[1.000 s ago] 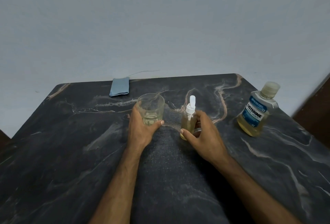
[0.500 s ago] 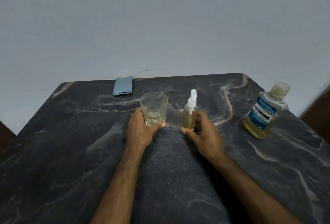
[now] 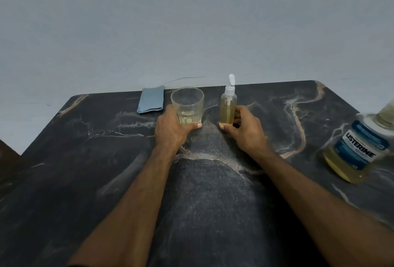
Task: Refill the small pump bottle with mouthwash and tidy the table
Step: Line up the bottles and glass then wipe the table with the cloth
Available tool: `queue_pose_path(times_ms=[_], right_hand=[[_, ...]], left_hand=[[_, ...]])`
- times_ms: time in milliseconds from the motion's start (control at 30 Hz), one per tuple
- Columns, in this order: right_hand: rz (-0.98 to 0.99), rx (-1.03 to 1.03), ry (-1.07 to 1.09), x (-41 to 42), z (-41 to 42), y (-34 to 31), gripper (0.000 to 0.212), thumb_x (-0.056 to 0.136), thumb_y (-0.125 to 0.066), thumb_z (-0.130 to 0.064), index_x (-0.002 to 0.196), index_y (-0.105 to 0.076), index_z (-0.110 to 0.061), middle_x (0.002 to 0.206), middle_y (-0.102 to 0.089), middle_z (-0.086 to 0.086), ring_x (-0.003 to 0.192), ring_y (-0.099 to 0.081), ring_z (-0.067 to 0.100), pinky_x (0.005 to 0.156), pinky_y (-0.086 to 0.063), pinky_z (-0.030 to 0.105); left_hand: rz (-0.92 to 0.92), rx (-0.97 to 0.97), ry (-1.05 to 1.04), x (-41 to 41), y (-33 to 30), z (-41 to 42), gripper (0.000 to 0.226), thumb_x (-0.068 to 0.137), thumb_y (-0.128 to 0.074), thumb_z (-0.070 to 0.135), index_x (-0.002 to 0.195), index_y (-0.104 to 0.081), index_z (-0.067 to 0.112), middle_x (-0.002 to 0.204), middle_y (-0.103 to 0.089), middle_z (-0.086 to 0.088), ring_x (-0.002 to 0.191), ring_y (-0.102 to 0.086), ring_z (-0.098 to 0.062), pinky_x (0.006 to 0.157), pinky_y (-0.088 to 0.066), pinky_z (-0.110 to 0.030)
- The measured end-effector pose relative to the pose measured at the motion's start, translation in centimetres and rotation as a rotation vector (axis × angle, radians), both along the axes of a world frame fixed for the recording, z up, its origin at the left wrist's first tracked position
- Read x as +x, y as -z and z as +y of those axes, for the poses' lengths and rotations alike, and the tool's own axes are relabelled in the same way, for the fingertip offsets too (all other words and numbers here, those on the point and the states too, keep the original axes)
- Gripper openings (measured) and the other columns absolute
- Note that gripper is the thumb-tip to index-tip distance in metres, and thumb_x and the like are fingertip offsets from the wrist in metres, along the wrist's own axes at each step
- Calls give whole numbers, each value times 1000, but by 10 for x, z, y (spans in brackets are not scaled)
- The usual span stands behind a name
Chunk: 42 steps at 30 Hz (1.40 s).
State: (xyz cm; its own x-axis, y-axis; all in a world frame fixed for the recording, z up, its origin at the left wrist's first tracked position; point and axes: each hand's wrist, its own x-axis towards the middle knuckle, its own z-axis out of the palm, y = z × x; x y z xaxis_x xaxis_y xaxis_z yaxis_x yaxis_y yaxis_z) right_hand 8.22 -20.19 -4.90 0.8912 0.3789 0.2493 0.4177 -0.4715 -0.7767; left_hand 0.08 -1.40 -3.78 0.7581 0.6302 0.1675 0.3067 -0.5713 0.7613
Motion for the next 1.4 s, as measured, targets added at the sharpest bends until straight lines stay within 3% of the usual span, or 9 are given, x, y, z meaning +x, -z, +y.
queue_pose_path(times_ms=[167,333,733,1100,1400], right_hand=[[-20,-2,30,34,16,-2,50,83,-79,-26,125,-56,-15,120,-65,2,102,-63,13,90,-53,29],[-25,12,43,60,28,1,46,83,-79,-28,122,-59,-16,114,-68,-1,99,-64,11,88,-54,28],[-46,-67,68,102,50,2,44,82,-79,-35,118,-63,-15,110,-70,-2,95,-63,12,89,-55,35],[-110,-157,99,118,63,2,39,83,-75,-44,109,-67,-17,103,-72,-1,96,-65,19,88,-55,46],[-126,-246,82,123,68,-2,43,83,-73,-50,108,-69,-16,97,-70,-1,94,-64,19,85,-55,45]], left_hand=[[-17,16,-6,32,-2,21,83,62,-89,41,126,-44,12,124,-62,-6,111,-59,-25,89,-49,-36],[24,64,-19,63,-1,37,87,63,-87,45,128,-41,10,127,-60,-12,113,-58,-30,85,-47,-36],[-73,4,29,98,8,54,82,68,-87,34,131,-40,11,133,-56,-9,119,-54,-26,84,-41,-24],[-111,10,11,110,17,59,73,71,-84,35,126,-44,8,128,-59,-8,113,-56,-25,82,-42,-27],[-101,7,24,110,19,61,72,75,-81,36,129,-43,10,132,-57,-8,116,-56,-26,88,-44,-29]])
